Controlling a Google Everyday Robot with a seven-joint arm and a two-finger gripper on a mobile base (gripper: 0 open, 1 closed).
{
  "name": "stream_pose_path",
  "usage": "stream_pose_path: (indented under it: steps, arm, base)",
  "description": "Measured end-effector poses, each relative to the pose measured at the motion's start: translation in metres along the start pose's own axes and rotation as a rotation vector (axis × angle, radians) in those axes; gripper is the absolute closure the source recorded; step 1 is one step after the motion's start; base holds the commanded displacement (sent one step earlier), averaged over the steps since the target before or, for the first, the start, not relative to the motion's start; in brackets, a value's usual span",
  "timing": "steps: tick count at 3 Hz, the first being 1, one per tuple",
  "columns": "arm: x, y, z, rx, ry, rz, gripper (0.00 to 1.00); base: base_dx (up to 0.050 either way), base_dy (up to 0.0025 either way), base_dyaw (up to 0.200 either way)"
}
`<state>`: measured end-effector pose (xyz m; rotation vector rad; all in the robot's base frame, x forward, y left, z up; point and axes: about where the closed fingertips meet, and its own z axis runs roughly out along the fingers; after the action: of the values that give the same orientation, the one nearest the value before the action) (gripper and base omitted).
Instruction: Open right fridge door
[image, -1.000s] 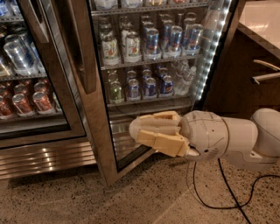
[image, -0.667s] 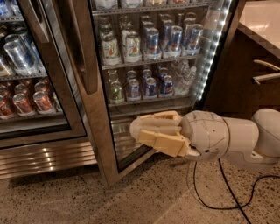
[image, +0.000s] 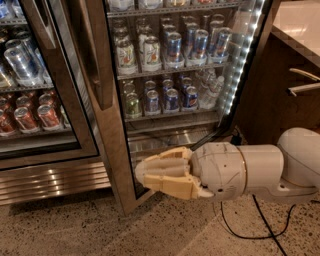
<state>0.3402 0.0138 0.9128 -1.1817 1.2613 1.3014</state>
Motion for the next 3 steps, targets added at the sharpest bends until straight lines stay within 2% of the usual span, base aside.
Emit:
stream_pose_path:
  steps: [3]
  arm:
    - [0.0036,0.0021,0.0013,-0.005,0.002,0.008,1.00]
  base:
    - [-0.047,-0.00007,0.000]
